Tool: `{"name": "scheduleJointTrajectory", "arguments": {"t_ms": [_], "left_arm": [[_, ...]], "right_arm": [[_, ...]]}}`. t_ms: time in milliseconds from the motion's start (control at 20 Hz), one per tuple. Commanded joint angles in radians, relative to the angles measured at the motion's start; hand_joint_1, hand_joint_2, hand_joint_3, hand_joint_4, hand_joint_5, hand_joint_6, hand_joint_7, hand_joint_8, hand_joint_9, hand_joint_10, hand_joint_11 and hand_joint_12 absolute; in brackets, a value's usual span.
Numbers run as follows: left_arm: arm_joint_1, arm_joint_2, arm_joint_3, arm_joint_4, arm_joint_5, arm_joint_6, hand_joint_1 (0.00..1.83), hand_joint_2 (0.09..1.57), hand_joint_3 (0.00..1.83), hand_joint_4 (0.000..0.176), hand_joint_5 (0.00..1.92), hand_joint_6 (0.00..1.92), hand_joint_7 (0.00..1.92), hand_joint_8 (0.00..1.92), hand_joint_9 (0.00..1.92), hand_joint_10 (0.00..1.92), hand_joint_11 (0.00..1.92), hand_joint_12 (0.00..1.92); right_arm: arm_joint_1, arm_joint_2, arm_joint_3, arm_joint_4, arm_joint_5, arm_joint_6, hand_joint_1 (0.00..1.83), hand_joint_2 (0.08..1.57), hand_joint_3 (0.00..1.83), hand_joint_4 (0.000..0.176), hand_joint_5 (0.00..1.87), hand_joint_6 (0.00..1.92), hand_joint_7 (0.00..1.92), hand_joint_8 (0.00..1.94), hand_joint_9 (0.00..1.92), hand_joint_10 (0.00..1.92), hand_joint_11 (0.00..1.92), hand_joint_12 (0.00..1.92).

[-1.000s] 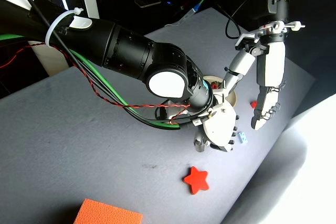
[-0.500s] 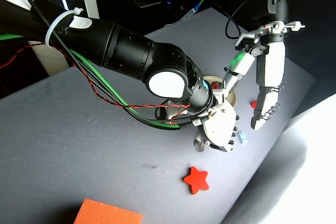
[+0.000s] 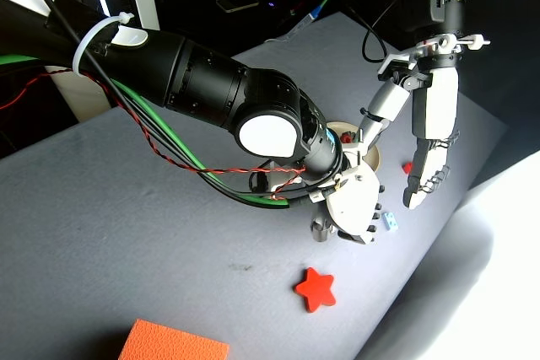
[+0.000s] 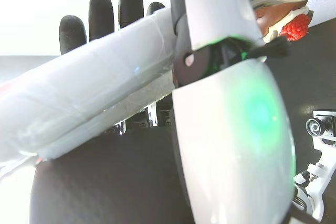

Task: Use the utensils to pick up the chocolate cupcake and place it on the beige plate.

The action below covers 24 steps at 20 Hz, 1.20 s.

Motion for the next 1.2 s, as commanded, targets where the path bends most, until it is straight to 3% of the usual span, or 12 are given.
{"name": "scheduleJointTrajectory", "arguments": {"t_ms": [0, 250, 400, 650, 800, 1150], "left_arm": [[-0.003, 0.01, 0.001, -0.003, -0.077, -0.002, 0.6, 1.16, 0.0, 0.0, 0.18, 0.0, 0.16, 0.0, 0.14, 0.01, 0.0, 0.29], [-0.003, 0.01, 0.0, -0.003, -0.076, -0.002, 0.62, 1.15, 0.0, 0.0, 0.17, 0.0, 0.15, 0.0, 0.13, 0.0, 0.0, 0.31], [-0.003, 0.01, 0.001, -0.003, -0.076, -0.002, 0.58, 1.18, 0.0, 0.0, 0.15, 0.0, 0.13, 0.0, 0.11, 0.0, 0.0, 0.22], [-0.003, 0.011, 0.001, -0.003, -0.076, -0.002, 0.6, 1.16, 0.0, 0.0, 0.16, 0.0, 0.13, 0.0, 0.1, 0.0, 0.0, 0.26], [-0.004, 0.011, 0.001, -0.003, -0.076, -0.002, 0.65, 1.15, 0.0, 0.0, 0.18, 0.0, 0.16, 0.01, 0.12, 0.0, 0.0, 0.28], [-0.004, 0.011, 0.001, -0.003, -0.076, -0.002, 0.62, 1.15, 0.0, 0.0, 0.16, 0.0, 0.14, 0.0, 0.11, 0.0, 0.0, 0.24]], "right_arm": [[0.023, 0.002, 0.004, 0.004, 0.088, 0.013, 1.11, 0.98, 0.0, 0.0, 0.76, 0.0, 0.76, 0.26, 0.51, 0.92, 0.18, 1.44], [0.025, 0.0, 0.004, 0.004, 0.088, 0.02, 1.11, 0.96, 0.0, 0.0, 0.77, 0.01, 0.77, 0.26, 0.5, 0.91, 0.19, 1.43], [0.025, 0.0, 0.004, 0.004, 0.086, 0.02, 1.11, 0.97, 0.0, 0.0, 0.76, 0.0, 0.76, 0.25, 0.51, 0.89, 0.2, 1.41], [0.033, 0.0, 0.004, 0.005, 0.086, 0.029, 1.09, 0.98, 0.01, 0.0, 0.74, 0.0, 0.75, 0.25, 0.51, 0.87, 0.22, 1.39], [0.031, -0.002, 0.002, 0.005, 0.074, 0.098, 1.1, 0.97, 0.0, 0.0, 0.73, 0.0, 0.74, 0.25, 0.49, 0.88, 0.19, 1.4], [0.025, -0.001, -0.009, 0.015, 0.058, 0.108, 1.08, 0.97, 0.0, 0.0, 0.71, 0.0, 0.72, 0.24, 0.47, 0.86, 0.17, 1.38]]}}
